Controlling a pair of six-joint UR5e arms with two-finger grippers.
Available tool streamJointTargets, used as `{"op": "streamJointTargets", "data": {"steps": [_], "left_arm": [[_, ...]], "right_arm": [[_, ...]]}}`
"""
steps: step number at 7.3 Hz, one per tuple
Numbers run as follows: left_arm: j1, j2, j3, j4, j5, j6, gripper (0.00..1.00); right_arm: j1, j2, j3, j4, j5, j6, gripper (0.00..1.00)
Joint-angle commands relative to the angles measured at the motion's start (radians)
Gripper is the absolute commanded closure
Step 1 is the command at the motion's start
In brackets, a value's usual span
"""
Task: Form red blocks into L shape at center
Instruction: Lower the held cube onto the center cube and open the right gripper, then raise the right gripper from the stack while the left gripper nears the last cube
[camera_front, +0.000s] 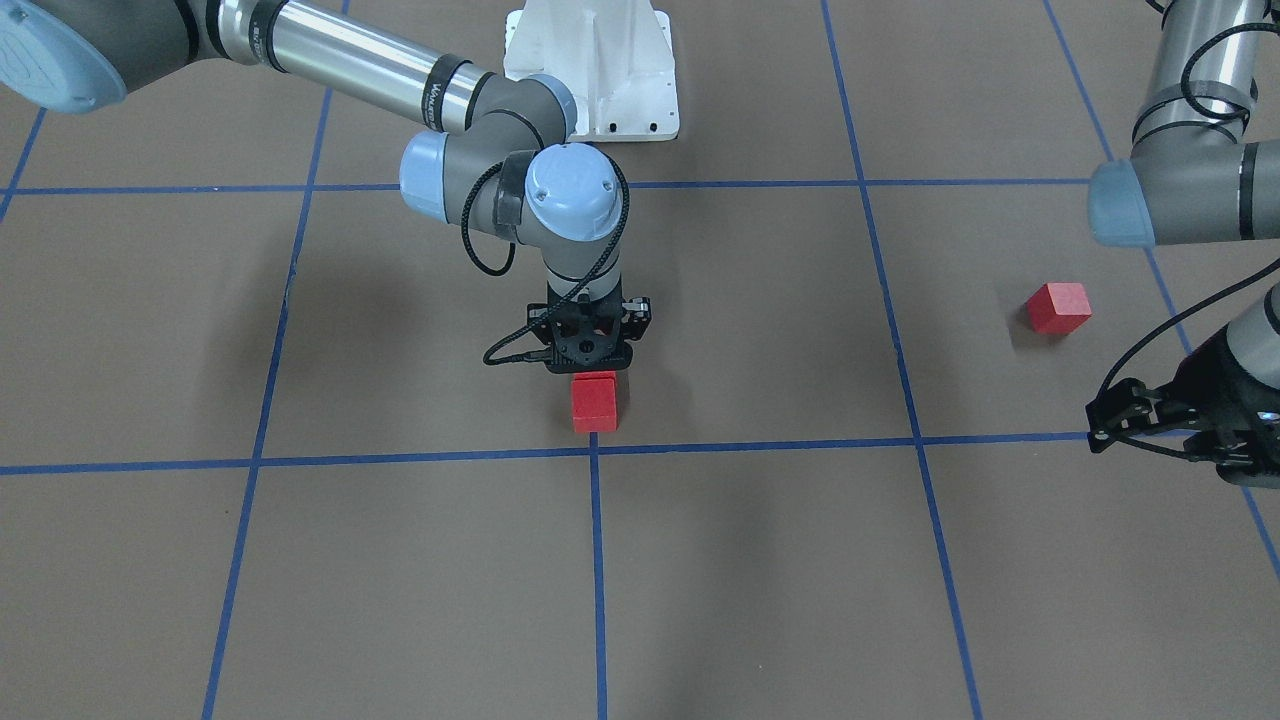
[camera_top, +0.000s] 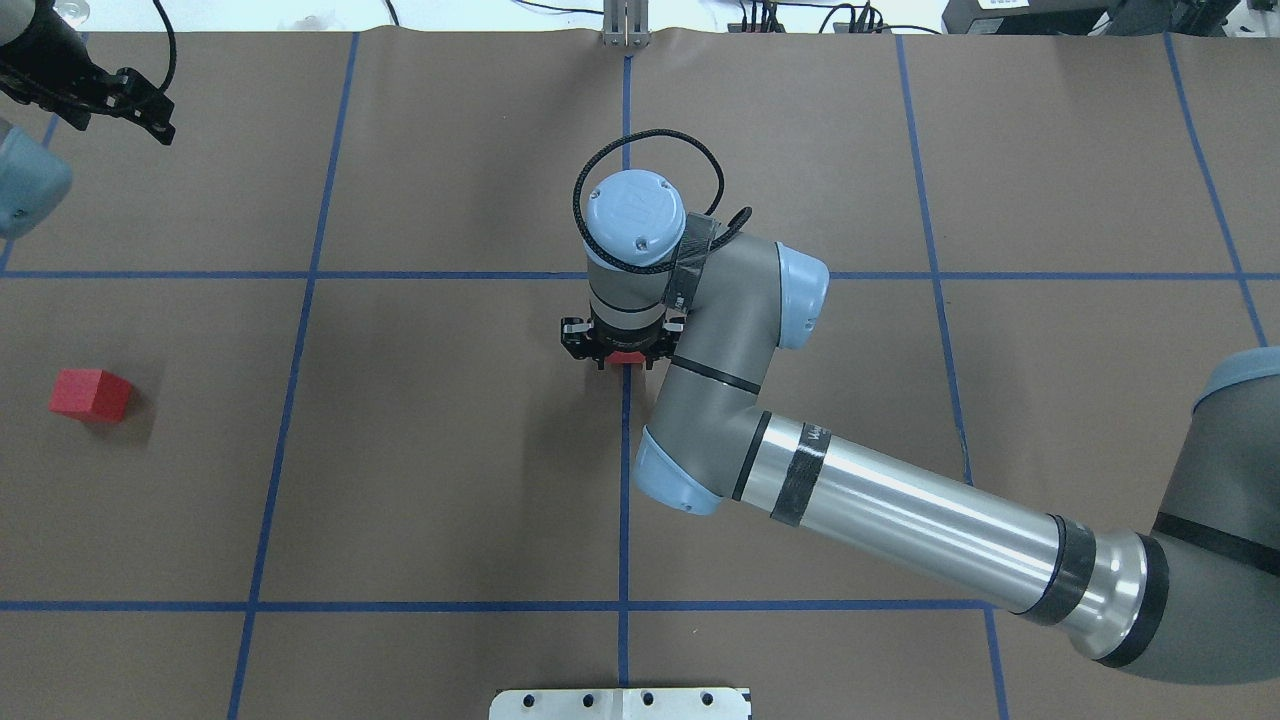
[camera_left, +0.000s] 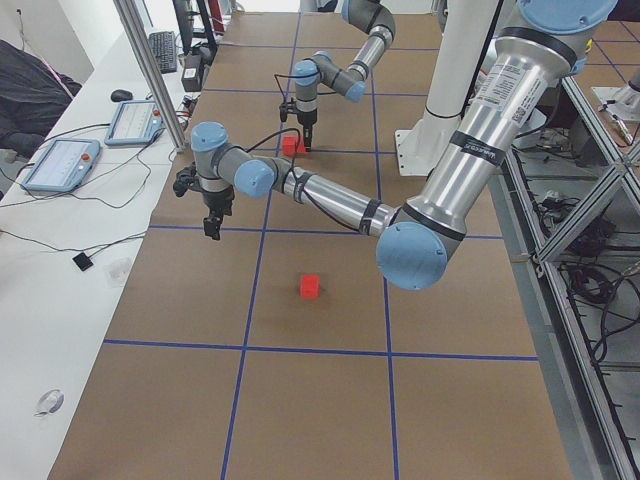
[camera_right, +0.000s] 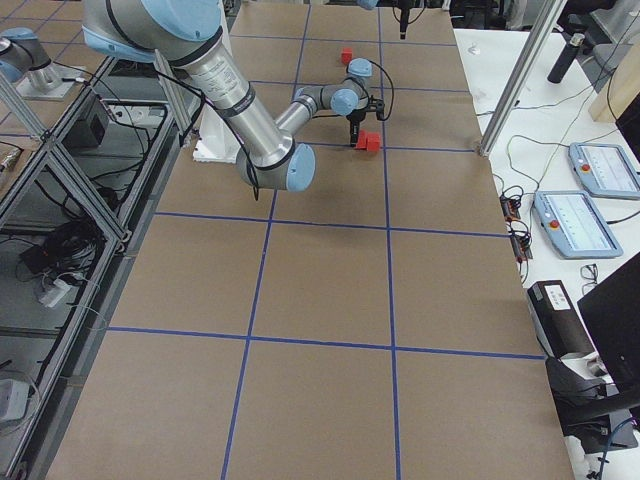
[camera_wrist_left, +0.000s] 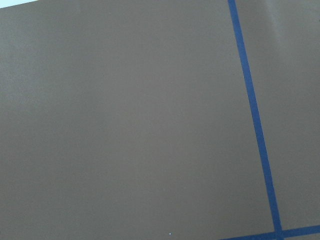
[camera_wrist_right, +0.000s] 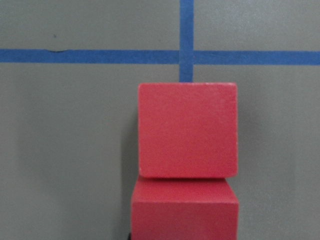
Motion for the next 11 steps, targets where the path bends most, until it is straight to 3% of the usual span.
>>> {"op": "streamJointTargets", "data": {"steps": [1,4,5,6,8,10,11], "left_arm": [[0.0,-0.002,0.0,0.0,0.0,0.0,0.0],[-0.002,0.0,0.0,0.0,0.0,0.0,0.0],[-0.002,0.0,-0.001,0.0,0.0,0.0,0.0],[-0.003,0.008,-0.003,-0.005,0.0,0.0,0.0],[-0.006,0.024,-0.009,-0.012,-0.002,0.002,0.0],[-0.006,0.078,-0.019,-0.079,0.0,-0.047,0.0],[-0.003,0.162,-0.065,-0.142,0.0,-0.105,0.0]], "right_arm": [[0.0,0.0,0.0,0.0,-0.004,-0.001,0.34],[0.005,0.0,0.0,0.0,-0.004,-0.004,0.29],[0.012,0.003,0.002,0.0,-0.004,-0.002,0.1],[0.03,0.008,0.02,0.0,0.007,0.008,0.02],[0.099,0.008,0.097,-0.029,0.115,0.015,0.01],[0.168,-0.001,0.227,-0.127,0.127,0.015,0.01],[0.216,-0.018,0.28,-0.16,0.133,0.01,0.01]]}}
